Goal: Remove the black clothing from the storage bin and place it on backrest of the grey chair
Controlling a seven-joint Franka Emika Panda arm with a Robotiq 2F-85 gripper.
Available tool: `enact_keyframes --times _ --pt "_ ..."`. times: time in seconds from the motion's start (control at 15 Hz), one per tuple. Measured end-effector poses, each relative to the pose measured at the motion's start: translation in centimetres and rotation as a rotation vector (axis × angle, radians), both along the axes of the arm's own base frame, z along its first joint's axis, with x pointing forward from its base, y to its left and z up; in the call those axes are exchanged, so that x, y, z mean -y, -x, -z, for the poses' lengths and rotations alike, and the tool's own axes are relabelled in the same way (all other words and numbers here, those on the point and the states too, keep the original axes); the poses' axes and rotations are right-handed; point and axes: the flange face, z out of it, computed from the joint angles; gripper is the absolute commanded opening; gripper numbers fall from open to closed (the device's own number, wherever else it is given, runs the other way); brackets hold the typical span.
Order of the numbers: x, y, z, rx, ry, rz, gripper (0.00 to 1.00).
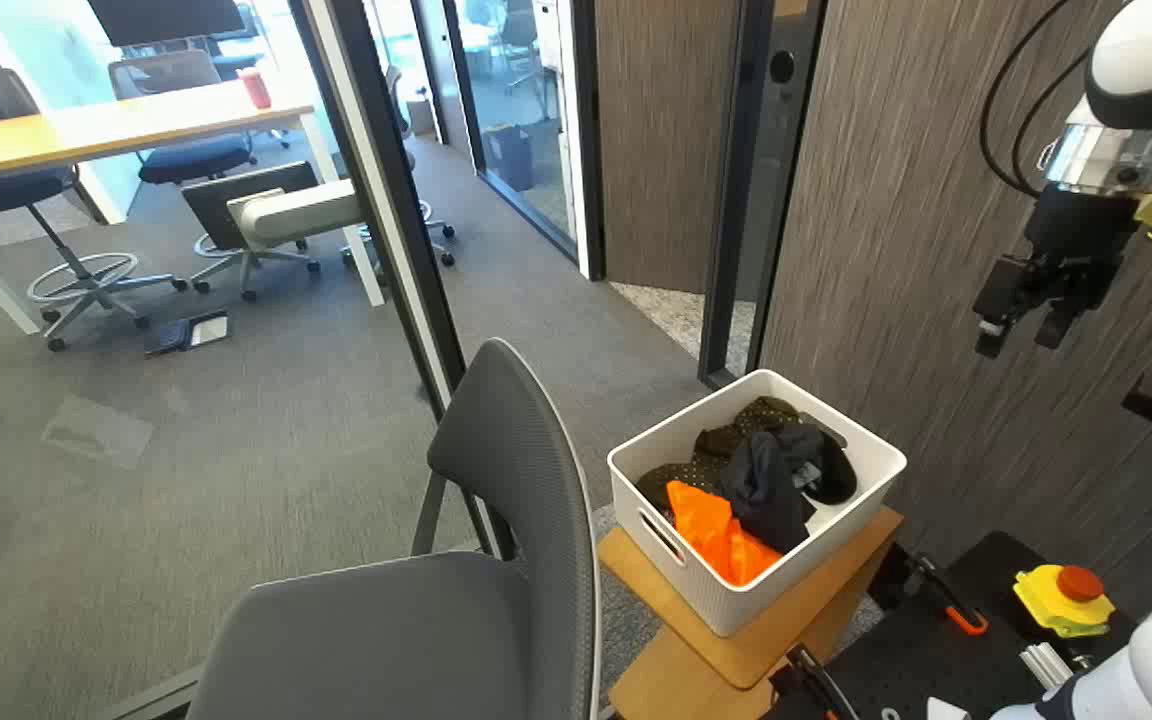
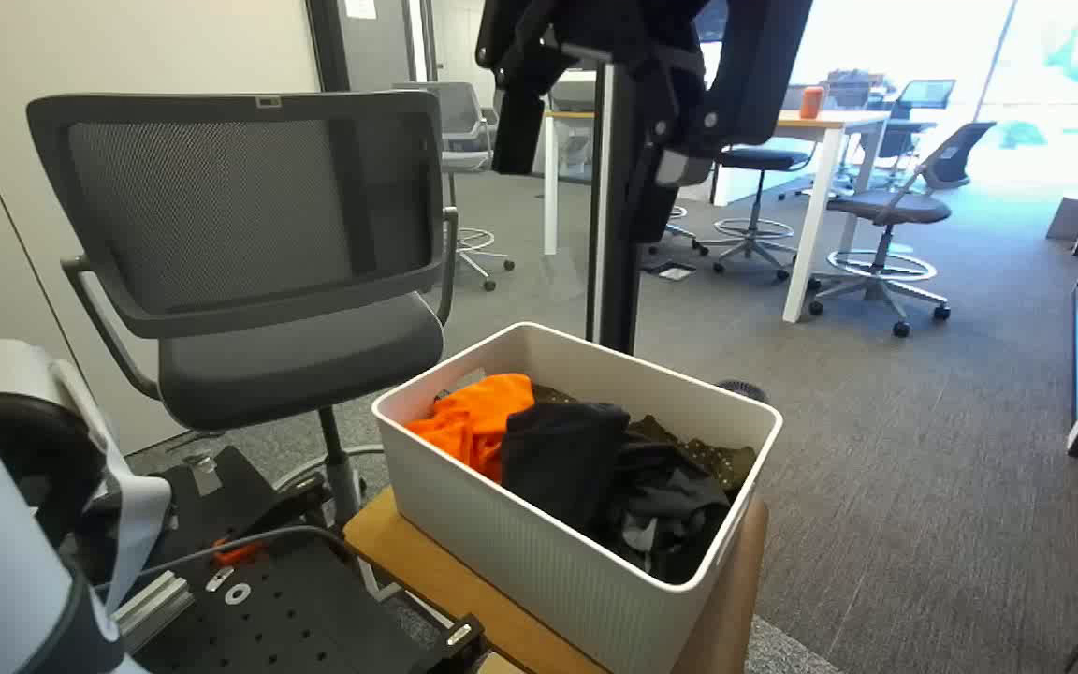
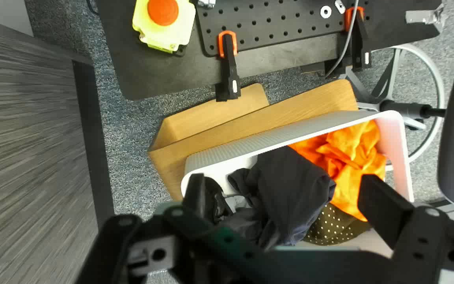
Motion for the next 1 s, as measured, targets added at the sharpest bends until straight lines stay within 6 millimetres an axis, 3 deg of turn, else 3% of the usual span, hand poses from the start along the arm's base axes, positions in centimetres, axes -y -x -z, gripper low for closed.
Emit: enact_keyframes --times 0.33,0.6,0.8,1.0 --pt "0.2 0.0 -0.7 0.016 0.006 0.002 1.0" --pt "-0.5 -0.4 0.2 0.005 -0.011 0.0 1.0" --pt "-3.0 -2.2 1.6 0.014 -0.051 -0.007 1.0" --pt "-6.3 -4.8 4.3 0.009 -0.084 0.007 1.0"
